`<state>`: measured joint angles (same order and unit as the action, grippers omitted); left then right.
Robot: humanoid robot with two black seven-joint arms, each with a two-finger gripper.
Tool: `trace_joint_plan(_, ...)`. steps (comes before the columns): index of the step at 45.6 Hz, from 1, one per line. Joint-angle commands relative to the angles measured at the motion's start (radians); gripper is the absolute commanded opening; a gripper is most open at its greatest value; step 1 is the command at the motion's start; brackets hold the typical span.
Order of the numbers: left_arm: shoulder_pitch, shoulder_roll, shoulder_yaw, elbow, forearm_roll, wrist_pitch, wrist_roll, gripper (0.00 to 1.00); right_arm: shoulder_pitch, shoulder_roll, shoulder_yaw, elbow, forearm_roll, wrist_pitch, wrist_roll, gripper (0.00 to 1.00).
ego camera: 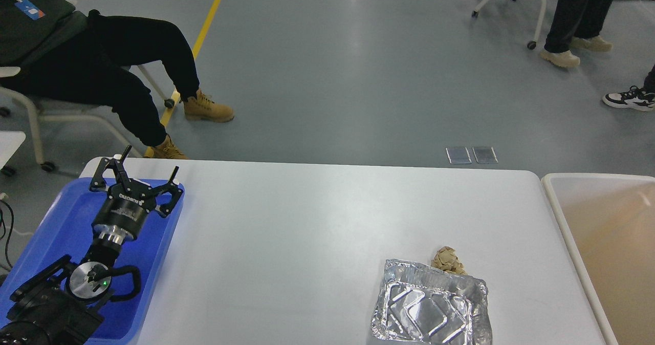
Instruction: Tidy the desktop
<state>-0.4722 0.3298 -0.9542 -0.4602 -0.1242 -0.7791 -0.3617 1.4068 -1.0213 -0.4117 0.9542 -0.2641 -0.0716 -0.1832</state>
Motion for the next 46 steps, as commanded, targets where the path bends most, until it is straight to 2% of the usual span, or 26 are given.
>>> trace_joint_plan(1,0.0,0.0,0.0,0.0,0.0,0.0,0.001,0.99,0.314,0.003,-0.354,0.158,-0.017,0.041,0.01,1.0)
trace_joint_plan(8,0.0,0.0,0.0,0.0,0.0,0.0,0.001,0.99,0.467,0.131,-0.573,0.182,0.008,0.041,0.016,1.0)
trace_joint_plan(13,0.0,0.0,0.0,0.0,0.0,0.0,0.001,0.99,0.602,0.285,-0.809,0.239,0.12,0.039,0.091,1.0)
trace_joint_plan(16,0.0,0.0,0.0,0.0,0.0,0.0,0.001,0.99,0.658,0.339,-0.886,0.281,0.181,0.042,0.133,1.0)
trace_joint_plan(25,0.001,0.0,0.0,0.0,0.0,0.0,0.001,0.99,0.701,0.379,-0.875,0.344,0.195,0.079,0.136,1.0)
trace_joint_plan(39,0.001,0.0,0.0,0.0,0.0,0.0,0.001,0.99,0.819,0.437,-0.877,0.442,0.187,0.226,0.136,1.0)
trace_joint_plan(46,0.003,0.0,-0.001,0.0,0.0,0.0,0.001,0.99,0.877,0.469,-0.878,0.541,0.111,0.26,0.131,1.0)
